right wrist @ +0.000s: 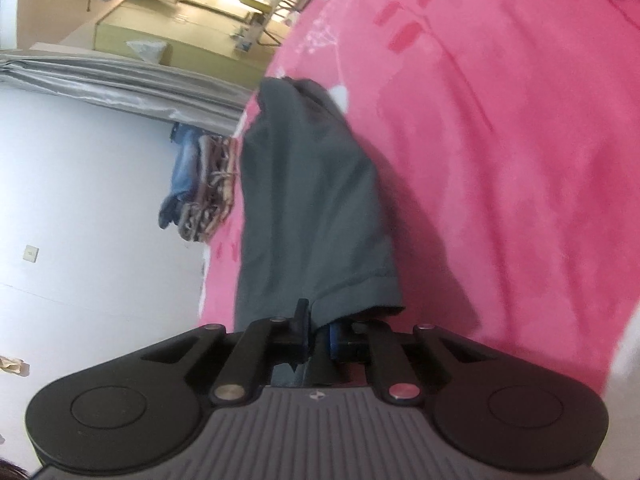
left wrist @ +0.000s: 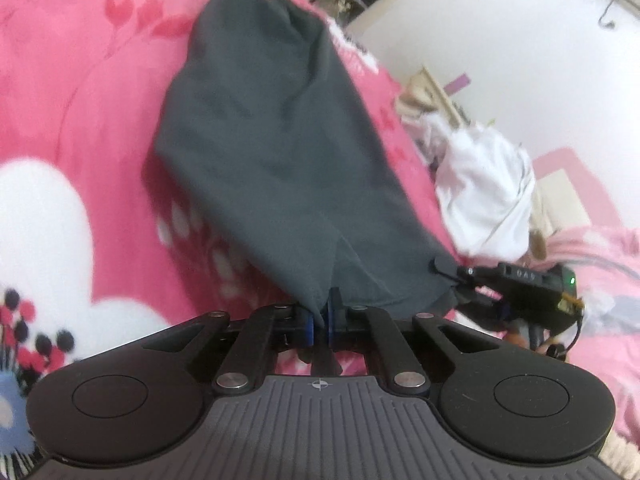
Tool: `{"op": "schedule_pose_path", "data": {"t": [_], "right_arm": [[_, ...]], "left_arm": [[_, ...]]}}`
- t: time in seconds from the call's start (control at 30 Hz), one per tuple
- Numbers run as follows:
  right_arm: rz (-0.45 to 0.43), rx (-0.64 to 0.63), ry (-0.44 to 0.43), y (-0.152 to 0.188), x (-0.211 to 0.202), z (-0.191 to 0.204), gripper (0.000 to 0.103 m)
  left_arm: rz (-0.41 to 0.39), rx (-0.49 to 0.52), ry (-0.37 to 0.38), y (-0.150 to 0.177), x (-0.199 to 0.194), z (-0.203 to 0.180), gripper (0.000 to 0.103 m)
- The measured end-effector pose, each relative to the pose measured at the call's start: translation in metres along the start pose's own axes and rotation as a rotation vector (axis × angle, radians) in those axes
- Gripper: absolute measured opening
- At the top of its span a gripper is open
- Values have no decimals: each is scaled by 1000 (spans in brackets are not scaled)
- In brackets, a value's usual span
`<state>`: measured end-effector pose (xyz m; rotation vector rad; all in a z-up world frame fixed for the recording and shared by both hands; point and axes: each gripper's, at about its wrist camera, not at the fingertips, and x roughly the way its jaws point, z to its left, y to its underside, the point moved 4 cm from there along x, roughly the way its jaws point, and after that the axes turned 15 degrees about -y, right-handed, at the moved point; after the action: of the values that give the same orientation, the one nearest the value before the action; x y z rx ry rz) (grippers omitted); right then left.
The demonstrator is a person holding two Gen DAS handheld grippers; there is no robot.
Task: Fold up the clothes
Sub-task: 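Grasp the hem end with the left gripper while the right gripper grasps the leg edge, then lift the hem end with both grippers and fold it toward the waistband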
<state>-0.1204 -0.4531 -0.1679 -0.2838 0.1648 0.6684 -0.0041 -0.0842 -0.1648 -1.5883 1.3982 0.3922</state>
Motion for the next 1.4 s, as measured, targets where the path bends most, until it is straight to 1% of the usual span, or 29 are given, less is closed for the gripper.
{"op": "schedule_pose_path", "data": {"t": [0.13, 0.37, 0.5, 0.6, 0.77, 0.9, 1.1, 1.3, 1.37, 1.4], "right_arm": [[-24, -21, -37, -13, 6, 19, 10], [-44, -83, -118, -49, 29, 64, 10], [-49, -121, -137, -75, 53, 88, 10], [-56, -123, -146, -96, 74, 95, 10], [-64, -120, -144, -134, 116, 96, 10], [-76, -115, -145, -167, 150, 91, 10], [-61, -116, -129, -217, 203, 79, 9], [-62, -95, -115, -255, 248, 54, 9], [-78, -75, -119, -265, 259, 42, 9], [-90, -53, -122, -270, 264, 33, 10]], "left_arm": [[-51, -26, 15, -15, -15, -1, 4], [-166, -65, 63, -59, -37, -7, 4], [-196, -102, 91, -88, -35, 0, 4], [-206, -132, 98, -116, -24, 7, 4], [-224, -185, 95, -164, 1, 22, 4], [-247, -205, 89, -204, 21, 32, 4], [-257, -239, 74, -258, 59, 50, 4], [-248, -258, 52, -288, 95, 65, 4], [-234, -271, 72, -297, 110, 72, 4], [-214, -300, 88, -301, 119, 79, 7]]}}
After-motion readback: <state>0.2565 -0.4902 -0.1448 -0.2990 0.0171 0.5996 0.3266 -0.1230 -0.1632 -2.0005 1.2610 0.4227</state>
